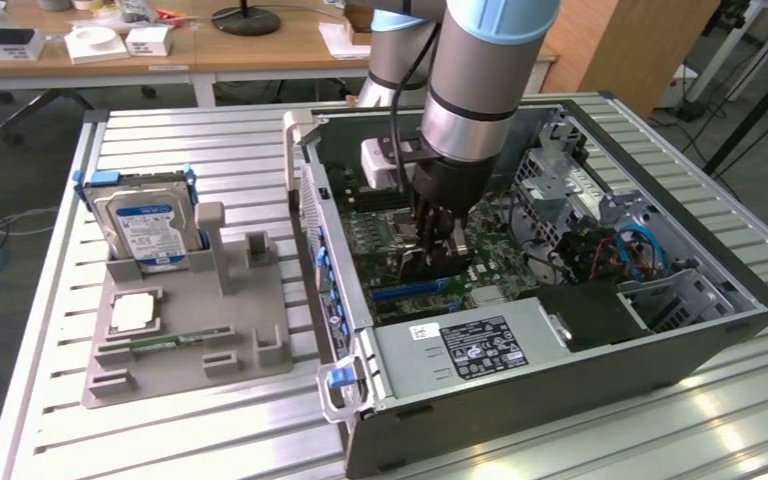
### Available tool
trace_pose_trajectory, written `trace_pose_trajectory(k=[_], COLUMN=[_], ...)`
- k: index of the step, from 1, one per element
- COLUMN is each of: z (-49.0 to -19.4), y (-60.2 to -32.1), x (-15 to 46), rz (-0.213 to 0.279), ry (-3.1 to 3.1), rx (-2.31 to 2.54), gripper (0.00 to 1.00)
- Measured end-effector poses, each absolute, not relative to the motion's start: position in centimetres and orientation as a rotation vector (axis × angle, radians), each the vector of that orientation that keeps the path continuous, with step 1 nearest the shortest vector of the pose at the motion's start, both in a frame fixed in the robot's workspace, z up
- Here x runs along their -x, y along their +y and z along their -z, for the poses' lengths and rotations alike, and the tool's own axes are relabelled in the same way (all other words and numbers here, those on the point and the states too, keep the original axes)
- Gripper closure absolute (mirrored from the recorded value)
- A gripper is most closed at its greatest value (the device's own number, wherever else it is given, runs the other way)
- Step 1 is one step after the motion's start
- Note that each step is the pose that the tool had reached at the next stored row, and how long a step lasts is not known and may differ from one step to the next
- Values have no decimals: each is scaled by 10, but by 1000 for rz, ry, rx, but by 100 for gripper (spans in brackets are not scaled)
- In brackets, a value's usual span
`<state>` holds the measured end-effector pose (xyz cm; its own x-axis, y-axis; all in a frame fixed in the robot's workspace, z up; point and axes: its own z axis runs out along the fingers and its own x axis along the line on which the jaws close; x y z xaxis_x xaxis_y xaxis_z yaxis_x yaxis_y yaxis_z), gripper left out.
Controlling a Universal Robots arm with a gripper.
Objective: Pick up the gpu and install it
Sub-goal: 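Pick up the gpu and move the gpu toward the slot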
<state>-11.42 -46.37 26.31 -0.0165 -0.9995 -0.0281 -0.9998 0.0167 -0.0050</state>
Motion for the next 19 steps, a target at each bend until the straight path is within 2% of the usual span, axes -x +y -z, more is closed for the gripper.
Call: trace_pose_trajectory(k=[19], z=[-259], y=[-464], x=[114], rz=[-25], ry=[2223], rx=[2186], gripper=[74])
